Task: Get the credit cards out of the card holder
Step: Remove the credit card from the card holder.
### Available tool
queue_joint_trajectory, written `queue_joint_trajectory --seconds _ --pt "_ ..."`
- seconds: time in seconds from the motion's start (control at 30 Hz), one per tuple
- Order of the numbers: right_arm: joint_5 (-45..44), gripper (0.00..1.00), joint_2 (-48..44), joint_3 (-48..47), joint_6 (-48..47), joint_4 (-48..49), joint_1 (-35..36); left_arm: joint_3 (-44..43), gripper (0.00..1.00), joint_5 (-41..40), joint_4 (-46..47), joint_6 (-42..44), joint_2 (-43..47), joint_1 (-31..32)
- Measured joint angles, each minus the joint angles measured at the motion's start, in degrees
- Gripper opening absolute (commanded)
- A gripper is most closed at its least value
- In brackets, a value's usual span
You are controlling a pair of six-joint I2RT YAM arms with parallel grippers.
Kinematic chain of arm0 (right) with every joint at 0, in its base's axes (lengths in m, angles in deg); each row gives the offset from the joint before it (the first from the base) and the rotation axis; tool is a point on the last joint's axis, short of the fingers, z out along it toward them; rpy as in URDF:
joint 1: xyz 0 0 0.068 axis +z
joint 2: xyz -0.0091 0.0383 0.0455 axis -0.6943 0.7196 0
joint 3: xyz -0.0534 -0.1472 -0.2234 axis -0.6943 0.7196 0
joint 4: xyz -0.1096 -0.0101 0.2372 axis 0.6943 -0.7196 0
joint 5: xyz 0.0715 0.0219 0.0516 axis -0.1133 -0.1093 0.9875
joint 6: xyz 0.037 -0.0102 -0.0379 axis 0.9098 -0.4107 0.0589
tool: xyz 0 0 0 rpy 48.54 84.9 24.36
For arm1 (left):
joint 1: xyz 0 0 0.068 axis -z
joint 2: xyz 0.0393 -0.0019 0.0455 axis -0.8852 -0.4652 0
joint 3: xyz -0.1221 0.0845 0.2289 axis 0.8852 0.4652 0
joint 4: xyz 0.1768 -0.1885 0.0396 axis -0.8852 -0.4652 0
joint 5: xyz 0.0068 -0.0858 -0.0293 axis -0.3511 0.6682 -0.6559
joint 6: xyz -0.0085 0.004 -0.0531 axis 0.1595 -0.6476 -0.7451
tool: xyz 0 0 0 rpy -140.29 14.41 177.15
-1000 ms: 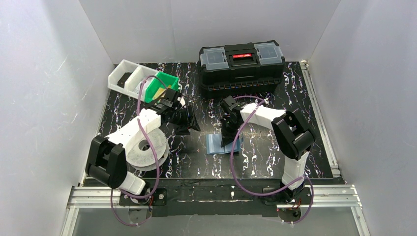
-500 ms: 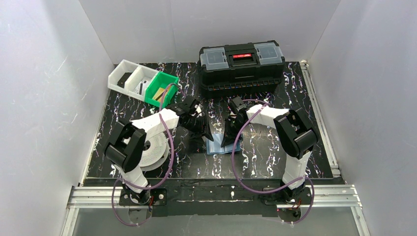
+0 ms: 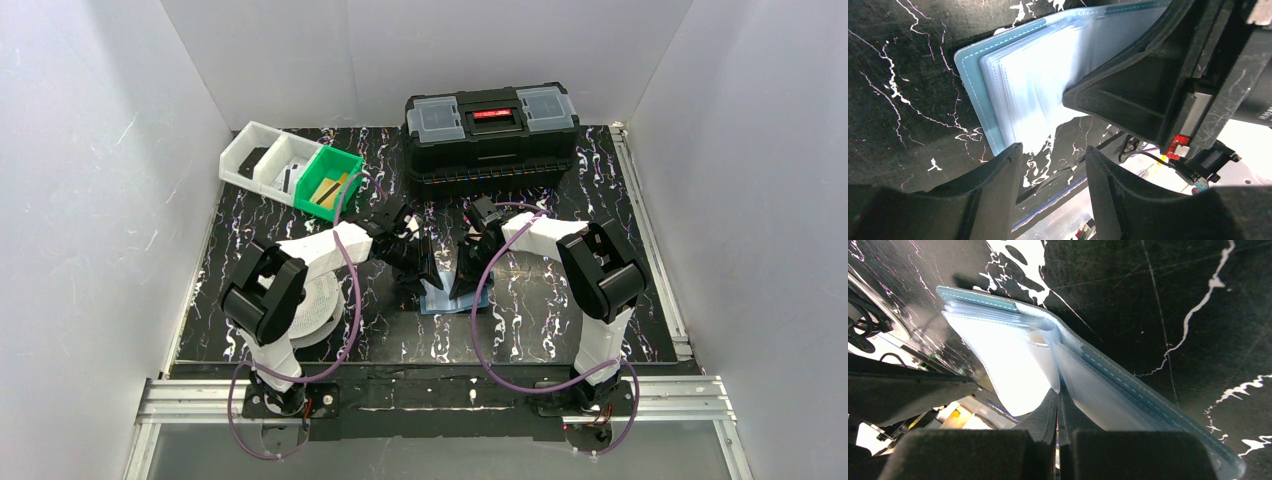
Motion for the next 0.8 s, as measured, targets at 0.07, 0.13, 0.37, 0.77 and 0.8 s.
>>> queue_joint_trajectory --seconds 0.07,0.13,0.37,0.77,0.8 --pt "0.0 0.01 0.0 0.0 0.0 0.0 0.0 0.0 0.47 0.0 0.2 -0.1 -0.6 0.1" --pt "0.0 0.01 0.0 0.0 0.0 0.0 0.0 0.0 0.47 0.2 0.5 -0.2 -1.2 0.3" --pt "0.0 0.01 0.0 0.0 0.0 0.0 0.0 0.0 0.46 0.5 1.8 -0.5 -2.9 0.8" --pt "0.0 0.01 0.0 0.0 0.0 0.0 0.0 0.0 0.43 0.7 2.8 -0.8 -3.3 1.2" --pt "0.0 0.01 0.0 0.0 0.0 0.0 0.0 0.0 0.42 0.7 3.0 -0.8 -3.4 1.2"
